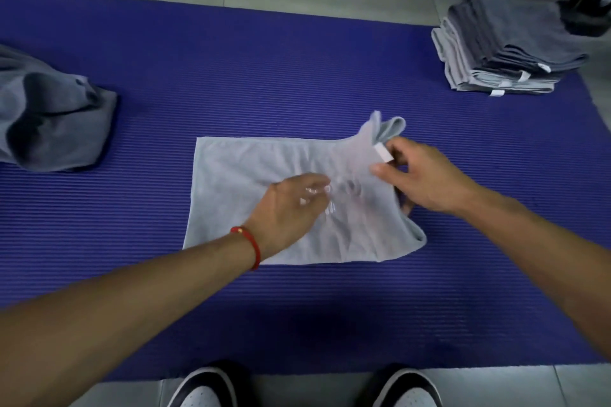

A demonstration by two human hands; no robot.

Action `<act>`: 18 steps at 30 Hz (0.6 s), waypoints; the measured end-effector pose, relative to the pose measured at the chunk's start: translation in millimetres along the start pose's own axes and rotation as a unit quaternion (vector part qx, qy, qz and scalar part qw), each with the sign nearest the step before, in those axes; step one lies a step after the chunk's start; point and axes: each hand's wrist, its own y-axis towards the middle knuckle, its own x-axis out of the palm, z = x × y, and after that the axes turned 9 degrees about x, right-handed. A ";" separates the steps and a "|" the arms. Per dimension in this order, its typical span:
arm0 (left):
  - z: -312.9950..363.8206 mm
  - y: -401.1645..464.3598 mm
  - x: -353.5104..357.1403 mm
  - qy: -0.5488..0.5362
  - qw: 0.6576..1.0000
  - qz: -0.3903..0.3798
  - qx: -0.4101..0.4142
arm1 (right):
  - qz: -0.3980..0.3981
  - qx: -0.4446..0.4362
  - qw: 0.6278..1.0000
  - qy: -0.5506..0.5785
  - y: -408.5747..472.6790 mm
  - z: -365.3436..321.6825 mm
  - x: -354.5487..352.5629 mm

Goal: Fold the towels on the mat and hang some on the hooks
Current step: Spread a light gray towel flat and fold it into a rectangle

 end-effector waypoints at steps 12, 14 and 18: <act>-24.4 -12.2 -73.5 -0.096 0.958 0.256 -0.089 | -0.031 -0.267 0.960 -0.075 -8.9 -69.9 92.5; -48.4 -19.2 -88.8 0.007 0.969 0.234 -0.082 | -0.051 -0.264 0.946 -0.180 -6.8 -49.8 101.1; -97.3 -26.1 -100.9 0.043 0.969 0.190 -0.154 | -0.150 -0.251 0.885 -0.362 -12.6 -13.7 112.4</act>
